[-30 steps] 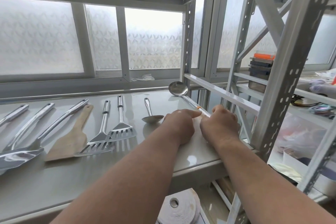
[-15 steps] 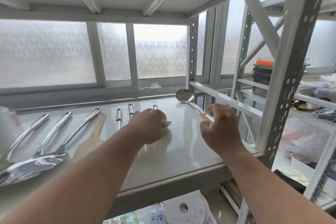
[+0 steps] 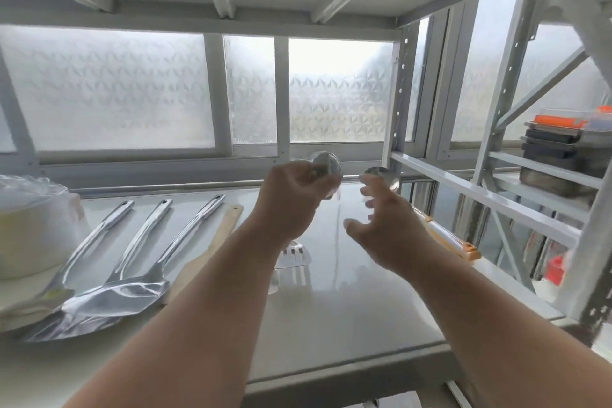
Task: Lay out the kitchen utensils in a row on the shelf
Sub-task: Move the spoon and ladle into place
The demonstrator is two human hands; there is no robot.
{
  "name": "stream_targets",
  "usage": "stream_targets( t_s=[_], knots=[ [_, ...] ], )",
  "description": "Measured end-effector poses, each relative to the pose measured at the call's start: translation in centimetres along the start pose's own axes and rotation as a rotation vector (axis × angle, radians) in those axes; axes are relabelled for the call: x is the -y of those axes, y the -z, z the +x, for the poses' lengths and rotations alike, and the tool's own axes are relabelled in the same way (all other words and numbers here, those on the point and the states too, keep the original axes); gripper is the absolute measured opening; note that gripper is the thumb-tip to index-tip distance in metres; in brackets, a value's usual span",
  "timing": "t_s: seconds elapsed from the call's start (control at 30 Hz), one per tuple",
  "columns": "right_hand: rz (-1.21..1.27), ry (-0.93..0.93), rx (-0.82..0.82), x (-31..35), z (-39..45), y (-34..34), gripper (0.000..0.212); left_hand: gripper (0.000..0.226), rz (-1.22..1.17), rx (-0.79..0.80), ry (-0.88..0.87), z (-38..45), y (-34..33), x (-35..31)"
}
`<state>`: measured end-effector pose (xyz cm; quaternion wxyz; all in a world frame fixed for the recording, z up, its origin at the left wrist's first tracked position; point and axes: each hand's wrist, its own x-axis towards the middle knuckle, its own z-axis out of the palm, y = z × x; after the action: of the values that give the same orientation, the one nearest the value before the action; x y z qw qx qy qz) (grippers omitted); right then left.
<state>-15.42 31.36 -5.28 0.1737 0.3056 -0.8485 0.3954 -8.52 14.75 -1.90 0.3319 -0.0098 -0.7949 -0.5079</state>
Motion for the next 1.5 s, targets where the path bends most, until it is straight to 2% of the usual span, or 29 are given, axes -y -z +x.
stream_targets(
  t_s=[0.07, 0.13, 0.23, 0.3, 0.37, 0.4, 0.43, 0.5, 0.63, 0.7, 0.77, 0.8, 0.9, 1.07, 1.1, 1.17, 1.27, 1.37, 1.5],
  knots=[
    [0.022, -0.022, -0.008, 0.2, 0.9, -1.7, 0.066, 0.02, -0.256, -0.02, 0.071, 0.0, 0.5, -0.3],
    [0.016, -0.003, -0.075, -0.2, 1.2, -2.8, 0.05, 0.013, -0.419, -0.061, 0.125, 0.0, 1.0, -0.5],
    [-0.05, -0.021, -0.177, -1.3, 1.8, -3.1, 0.029, 0.015, -0.611, -0.113, 0.171, 0.3, 1.3, -1.0],
    [-0.096, -0.044, -0.15, -1.8, 1.7, -3.0, 0.026, 0.021, -0.721, -0.102, 0.184, 0.3, 1.3, -1.2],
    [-0.103, -0.073, -0.167, -2.1, 1.5, -2.9, 0.009, 0.023, -0.829, -0.104, 0.191, 0.3, 1.3, -1.6],
    [-0.098, -0.08, -0.179, -2.3, 1.4, -2.9, 0.006, 0.024, -0.86, -0.107, 0.195, 0.3, 1.2, -1.8],
    [-0.099, -0.08, -0.188, -2.4, 1.1, -2.8, 0.013, 0.028, -0.865, -0.102, 0.188, 0.3, 1.1, -1.8],
    [-0.074, -0.059, -0.193, -2.3, 0.6, -2.5, 0.016, 0.042, -0.726, -0.064, 0.164, 0.3, 0.8, -1.5],
    [0.086, -0.026, -0.218, -1.0, -1.3, -0.8, 0.021, 0.049, -0.04, 0.121, 0.081, -0.8, -1.2, -0.6],
    [0.128, 0.024, -0.214, -0.8, -2.6, 0.3, 0.02, 0.061, 0.155, 0.23, 0.077, -1.3, -2.9, -0.2],
    [0.165, 0.009, -0.208, -1.3, -3.8, 1.4, 0.018, 0.068, 0.173, 0.305, 0.093, -1.8, -4.8, 0.1],
    [0.162, -0.017, -0.211, -1.8, -4.1, 2.1, 0.017, 0.062, 0.122, 0.327, 0.134, -1.9, -5.7, -0.2],
    [0.061, -0.099, -0.189, -2.8, -4.4, 3.9, 0.017, 0.019, -0.08, 0.334, 0.278, -1.4, -7.8, -1.9],
    [0.023, -0.251, -0.059, -3.0, -3.7, 5.0, 0.02, 0.006, -0.165, 0.275, 0.468, -0.3, -9.9, -2.9],
    [-0.005, -0.26, -0.017, -3.1, -3.7, 4.8, 0.019, 0.015, -0.158, 0.265, 0.481, -0.4, -10.2, -2.2],
    [-0.091, -0.256, 0.043, -3.5, -3.7, 4.2, 0.017, 0.023, -0.111, 0.247, 0.495, -0.6, -10.5, -0.8],
    [-0.109, -0.214, 0.015, -3.4, -4.1, 3.6, 0.017, 0.036, -0.018, 0.217, 0.511, 0.2, -10.5, 1.0],
    [-0.229, -0.139, -0.037, -2.8, -5.0, 3.5, 0.023, 0.02, 0.115, 0.203, 0.464, 0.9, -10.7, 1.9],
    [-0.366, -0.118, 0.043, -2.2, -6.4, 3.9, 0.024, 0.009, 0.396, 0.247, 0.297, 1.3, -11.1, 2.0]
  ],
)
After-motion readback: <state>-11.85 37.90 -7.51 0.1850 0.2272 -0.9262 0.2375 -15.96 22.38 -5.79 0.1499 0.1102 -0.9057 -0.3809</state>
